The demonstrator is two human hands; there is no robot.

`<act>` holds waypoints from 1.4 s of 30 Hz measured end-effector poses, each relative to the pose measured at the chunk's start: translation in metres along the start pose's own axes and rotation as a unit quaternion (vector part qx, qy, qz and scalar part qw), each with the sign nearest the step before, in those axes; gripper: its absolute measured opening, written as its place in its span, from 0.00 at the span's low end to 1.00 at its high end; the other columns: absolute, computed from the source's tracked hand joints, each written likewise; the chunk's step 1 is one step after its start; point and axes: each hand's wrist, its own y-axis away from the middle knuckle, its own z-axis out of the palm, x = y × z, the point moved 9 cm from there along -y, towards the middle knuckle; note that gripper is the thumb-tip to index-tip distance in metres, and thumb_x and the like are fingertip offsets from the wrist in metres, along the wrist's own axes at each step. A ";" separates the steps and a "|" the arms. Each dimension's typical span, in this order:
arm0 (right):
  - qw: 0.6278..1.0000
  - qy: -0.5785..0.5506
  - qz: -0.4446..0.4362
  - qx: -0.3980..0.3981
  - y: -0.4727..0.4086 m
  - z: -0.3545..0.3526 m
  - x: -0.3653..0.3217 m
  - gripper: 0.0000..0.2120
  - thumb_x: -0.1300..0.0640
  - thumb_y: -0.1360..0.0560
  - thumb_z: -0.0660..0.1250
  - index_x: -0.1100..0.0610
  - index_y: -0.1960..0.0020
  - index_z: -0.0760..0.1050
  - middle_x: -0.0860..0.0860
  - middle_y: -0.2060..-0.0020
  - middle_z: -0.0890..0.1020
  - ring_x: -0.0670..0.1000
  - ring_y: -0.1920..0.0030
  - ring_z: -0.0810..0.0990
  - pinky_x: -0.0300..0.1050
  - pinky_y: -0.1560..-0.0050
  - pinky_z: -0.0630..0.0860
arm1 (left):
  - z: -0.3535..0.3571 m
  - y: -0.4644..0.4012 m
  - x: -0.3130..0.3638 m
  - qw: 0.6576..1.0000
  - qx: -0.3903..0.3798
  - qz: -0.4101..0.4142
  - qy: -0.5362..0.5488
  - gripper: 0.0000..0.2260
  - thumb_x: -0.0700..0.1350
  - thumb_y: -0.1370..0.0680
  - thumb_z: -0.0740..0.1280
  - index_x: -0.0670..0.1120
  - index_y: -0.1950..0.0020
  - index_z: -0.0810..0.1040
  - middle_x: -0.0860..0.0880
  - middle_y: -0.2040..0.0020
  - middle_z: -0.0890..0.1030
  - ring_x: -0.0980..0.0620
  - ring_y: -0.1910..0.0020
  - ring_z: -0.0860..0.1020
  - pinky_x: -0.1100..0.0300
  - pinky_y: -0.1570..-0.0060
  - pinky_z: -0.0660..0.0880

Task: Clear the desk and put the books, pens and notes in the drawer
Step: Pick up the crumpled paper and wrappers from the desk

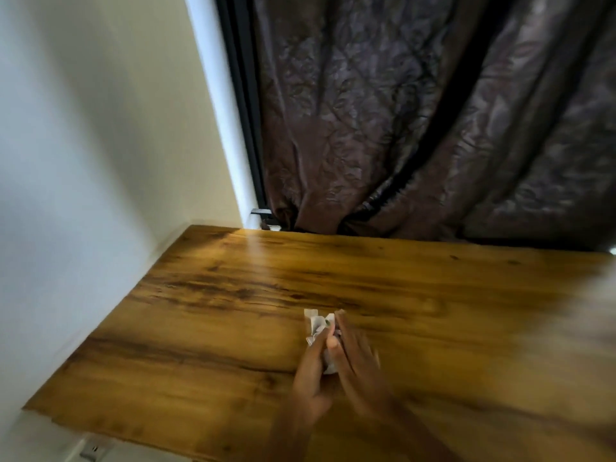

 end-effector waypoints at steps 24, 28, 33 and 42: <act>0.919 -0.107 0.153 0.347 0.263 -0.184 0.134 0.27 0.33 0.28 0.50 0.44 0.32 0.62 0.47 0.30 0.66 0.43 0.28 0.59 0.51 0.28 0.61 | 0.164 0.090 -0.279 0.952 -0.192 -0.164 -0.172 0.14 0.46 0.20 0.61 0.44 0.37 0.76 0.47 0.45 0.82 0.51 0.42 0.78 0.62 0.47 0.76; 0.896 -0.158 0.140 0.391 0.333 -0.228 0.180 0.19 0.31 0.27 0.50 0.32 0.39 0.64 0.46 0.34 0.70 0.46 0.31 0.65 0.53 0.30 0.64 | 0.203 0.125 -0.359 0.955 -0.187 -0.182 -0.138 0.16 0.47 0.26 0.66 0.43 0.39 0.77 0.46 0.45 0.81 0.52 0.42 0.78 0.61 0.43 0.73; 0.882 -0.217 0.180 0.377 0.419 -0.271 0.249 0.16 0.36 0.27 0.55 0.41 0.43 0.71 0.46 0.46 0.77 0.47 0.42 0.76 0.55 0.40 0.73 | 0.233 0.161 -0.459 0.976 -0.097 -0.178 -0.072 0.13 0.47 0.25 0.61 0.41 0.46 0.78 0.44 0.53 0.78 0.49 0.51 0.78 0.61 0.49 0.74; 0.832 -0.314 0.343 0.303 0.556 -0.254 0.378 0.10 0.54 0.19 0.55 0.56 0.48 0.75 0.52 0.53 0.81 0.45 0.51 0.80 0.43 0.46 0.76 | 0.198 0.195 -0.647 0.953 0.036 -0.246 -0.175 0.18 0.56 0.20 0.58 0.45 0.45 0.80 0.48 0.51 0.84 0.49 0.46 0.80 0.59 0.46 0.76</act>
